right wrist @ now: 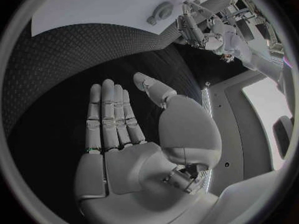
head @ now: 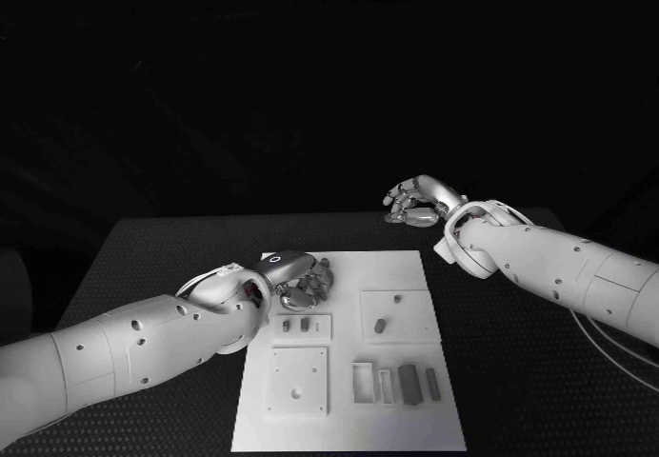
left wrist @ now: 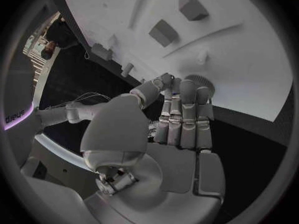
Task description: Assemble the parts on the task board
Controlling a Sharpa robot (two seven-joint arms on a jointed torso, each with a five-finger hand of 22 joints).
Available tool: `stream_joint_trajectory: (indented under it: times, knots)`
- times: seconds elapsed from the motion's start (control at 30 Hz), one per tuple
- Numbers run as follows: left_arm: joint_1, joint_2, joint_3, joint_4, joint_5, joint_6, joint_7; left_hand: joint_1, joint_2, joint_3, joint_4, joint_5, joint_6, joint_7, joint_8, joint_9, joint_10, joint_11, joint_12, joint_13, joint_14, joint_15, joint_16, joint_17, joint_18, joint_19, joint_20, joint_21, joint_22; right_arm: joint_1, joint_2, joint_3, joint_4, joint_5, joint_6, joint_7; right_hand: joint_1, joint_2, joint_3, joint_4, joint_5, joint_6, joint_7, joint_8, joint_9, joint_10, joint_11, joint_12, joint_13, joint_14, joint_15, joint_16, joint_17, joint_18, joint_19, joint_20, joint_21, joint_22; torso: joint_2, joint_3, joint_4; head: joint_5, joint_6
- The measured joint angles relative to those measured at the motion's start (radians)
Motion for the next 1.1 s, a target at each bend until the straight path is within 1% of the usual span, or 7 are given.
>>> stream_joint_trajectory:
  times: [0.07, 0.17, 0.23, 0.33, 0.5, 0.9, 1.1]
  knots:
    - [0.000, -0.011, 0.000, 0.008, 0.004, 0.003, -0.001, 0.001, -0.001, 0.000, 0.000, 0.000, 0.000, 0.000, 0.000, 0.000, 0.000, 0.000, 0.000, 0.000, 0.000, 0.000, 0.000, 0.000, 0.000, 0.004, -0.004, 0.000, 0.000, 0.000, 0.000, 0.000, 0.000, 0.000, 0.000, 0.000, 0.000, 0.000, 0.000, 0.000, 0.000, 0.000, 0.000, 0.000, 0.000, 0.000, 0.000, 0.000, 0.000, 0.000, 0.000, 0.000, 0.000, 0.000, 0.000, 0.000, 0.000, 0.000, 0.000, -0.0002, 0.0001, 0.000, 0.000]
    - [0.000, -0.024, 0.000, 0.013, 0.008, 0.011, -0.002, 0.003, -0.003, 0.000, 0.000, 0.000, 0.000, 0.000, 0.002, 0.000, 0.000, 0.000, 0.000, 0.000, 0.000, 0.000, 0.000, 0.000, 0.000, 0.004, -0.004, 0.000, 0.000, 0.000, -0.001, 0.000, 0.000, 0.000, 0.000, 0.000, 0.000, 0.000, 0.000, 0.000, 0.000, 0.000, 0.000, 0.000, 0.000, 0.000, 0.000, 0.000, -0.001, 0.000, 0.000, 0.000, 0.000, 0.000, 0.000, 0.000, 0.000, 0.000, 0.000, -0.0004, 0.0002, 0.001, 0.001]
    - [0.000, -0.032, 0.000, 0.014, 0.010, 0.016, -0.004, 0.003, -0.005, 0.000, 0.000, 0.000, 0.000, 0.000, 0.004, 0.000, 0.003, -0.003, 0.000, 0.000, 0.002, -0.002, 0.000, 0.000, 0.000, 0.004, -0.004, 0.000, 0.000, 0.000, -0.002, 0.000, 0.000, 0.000, 0.000, 0.000, 0.000, 0.000, 0.000, 0.000, 0.000, 0.000, 0.000, 0.000, 0.000, 0.000, 0.000, 0.000, -0.001, 0.000, 0.000, 0.000, 0.000, 0.000, 0.000, 0.000, 0.000, 0.000, 0.000, -0.0011, 0.0002, 0.001, 0.001]
    - [0.000, -0.045, 0.000, 0.015, 0.013, 0.024, -0.007, 0.003, -0.008, 0.000, 0.000, 0.000, 0.000, 0.000, 0.004, 0.001, 0.003, -0.004, 0.000, -0.001, 0.004, -0.003, 0.000, 0.000, 0.000, 0.004, -0.004, 0.000, 0.000, 0.000, -0.004, 0.000, 0.001, 0.000, 0.000, 0.000, 0.000, 0.000, 0.000, 0.000, 0.000, 0.000, 0.000, 0.000, 0.000, 0.000, 0.000, 0.000, -0.001, 0.000, 0.000, 0.000, 0.000, 0.000, 0.000, 0.000, 0.000, 0.000, 0.000, -0.0010, 0.0002, 0.002, 0.001]
    - [0.000, -0.063, 0.000, 0.016, 0.014, 0.032, -0.011, 0.003, -0.009, 0.000, 0.000, -0.001, 0.000, 0.000, 0.004, 0.001, 0.004, -0.004, 0.000, -0.001, 0.004, -0.003, 0.000, -0.001, 0.000, 0.004, -0.004, 0.000, 0.000, 0.000, -0.006, 0.000, 0.001, 0.000, 0.000, 0.000, 0.000, 0.000, 0.000, 0.000, 0.000, 0.000, 0.000, 0.000, -0.001, 0.000, 0.000, 0.000, -0.002, 0.000, 0.000, 0.000, 0.000, 0.000, 0.000, 0.000, 0.000, 0.000, 0.001, -0.0014, 0.0000, 0.002, -0.001]
    - [0.000, -0.083, 0.001, 0.020, 0.015, 0.037, -0.016, -0.002, -0.009, 0.002, 0.002, -0.001, 0.002, -0.002, 0.004, 0.000, 0.004, -0.004, -0.001, 0.000, 0.005, -0.002, 0.000, -0.001, 0.000, 0.003, -0.004, 0.000, 0.001, 0.000, -0.007, 0.000, 0.001, 0.000, 0.000, 0.000, 0.000, 0.000, 0.000, 0.000, 0.000, 0.000, 0.000, 0.000, -0.001, 0.000, 0.000, 0.000, -0.003, 0.000, 0.000, 0.000, 0.000, 0.000, 0.000, 0.000, 0.000, 0.000, 0.001, -0.0011, -0.0012, 0.003, -0.003]
    - [0.001, -0.091, 0.001, 0.023, 0.015, 0.040, -0.019, -0.003, -0.010, 0.002, 0.002, -0.001, 0.002, -0.002, 0.002, -0.001, 0.004, -0.004, -0.001, -0.001, 0.005, -0.002, 0.000, -0.002, 0.000, 0.003, -0.003, 0.000, 0.001, 0.000, -0.006, 0.000, 0.000, 0.000, 0.000, 0.000, 0.000, 0.000, 0.000, 0.000, 0.000, 0.000, 0.000, 0.000, -0.001, 0.000, 0.000, 0.000, -0.004, 0.000, 0.000, 0.000, 0.000, 0.000, 0.000, 0.000, 0.000, 0.000, 0.002, 0.0003, -0.0025, 0.004, -0.004]
